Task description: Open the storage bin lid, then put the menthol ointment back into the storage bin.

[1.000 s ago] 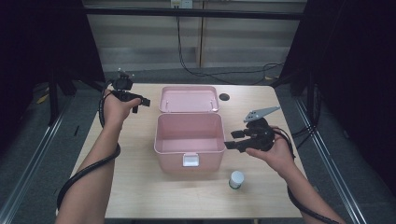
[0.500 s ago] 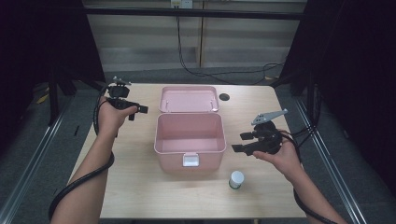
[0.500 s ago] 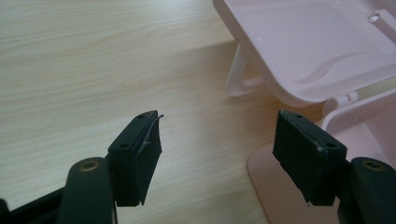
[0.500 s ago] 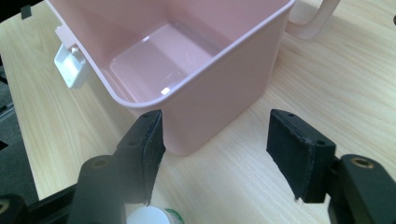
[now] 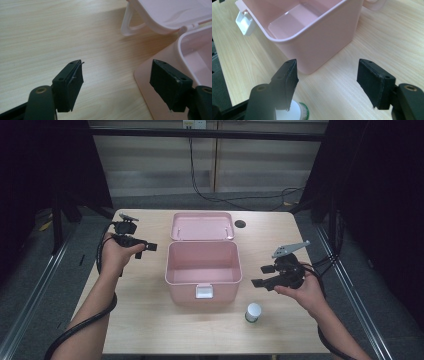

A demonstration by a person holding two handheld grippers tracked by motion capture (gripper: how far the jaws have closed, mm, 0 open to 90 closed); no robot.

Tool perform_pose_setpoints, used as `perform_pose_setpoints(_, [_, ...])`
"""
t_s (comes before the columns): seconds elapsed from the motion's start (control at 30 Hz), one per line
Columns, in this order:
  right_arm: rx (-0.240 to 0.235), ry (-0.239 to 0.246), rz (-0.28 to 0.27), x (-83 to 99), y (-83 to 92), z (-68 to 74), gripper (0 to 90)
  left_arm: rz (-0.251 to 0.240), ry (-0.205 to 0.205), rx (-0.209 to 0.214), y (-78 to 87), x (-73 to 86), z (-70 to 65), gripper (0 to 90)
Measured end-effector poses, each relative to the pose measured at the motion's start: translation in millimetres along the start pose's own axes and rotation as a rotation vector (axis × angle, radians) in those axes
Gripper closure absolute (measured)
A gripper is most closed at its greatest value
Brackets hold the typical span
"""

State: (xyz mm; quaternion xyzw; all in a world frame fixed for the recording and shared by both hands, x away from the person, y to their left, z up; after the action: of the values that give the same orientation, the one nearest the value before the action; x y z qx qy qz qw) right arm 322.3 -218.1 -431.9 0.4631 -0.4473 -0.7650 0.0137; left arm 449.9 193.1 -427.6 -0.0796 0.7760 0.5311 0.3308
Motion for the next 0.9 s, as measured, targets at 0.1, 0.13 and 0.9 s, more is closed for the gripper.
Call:
perform_pose_setpoints(0.1, [0.001, 0.003, 0.005, 2.2, 1.0, -0.6, 32.6, -0.005, -0.008, 0.005, -0.2, 2.7, 0.0, 25.4])
perform_pose_setpoints(0.13, [0.006, 0.0, 0.012, 4.4, 2.1, -1.5, 32.5, 0.001, -0.011, 0.007, -0.9, 6.1, -0.4, 24.5])
perform_pose_setpoints(0.9, [0.009, -0.037, 0.023, 28.5, 12.4, -11.7, 29.5, -0.011, -0.041, 0.052, -10.6, 49.4, 6.9, 21.6])
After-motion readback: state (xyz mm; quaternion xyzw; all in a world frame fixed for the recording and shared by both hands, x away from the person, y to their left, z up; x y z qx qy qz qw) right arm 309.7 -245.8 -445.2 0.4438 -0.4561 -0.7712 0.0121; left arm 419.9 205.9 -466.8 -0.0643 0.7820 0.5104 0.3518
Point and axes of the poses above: each handheld gripper's, and its own axes: y roughly backward along the jaws, x roughly out of its underside, z roughly to its left, the point moved 5 cm from there along -y, roughly forward along the jaws, and after that the axes turned 1 degree about -z, right-handed, at the moved point
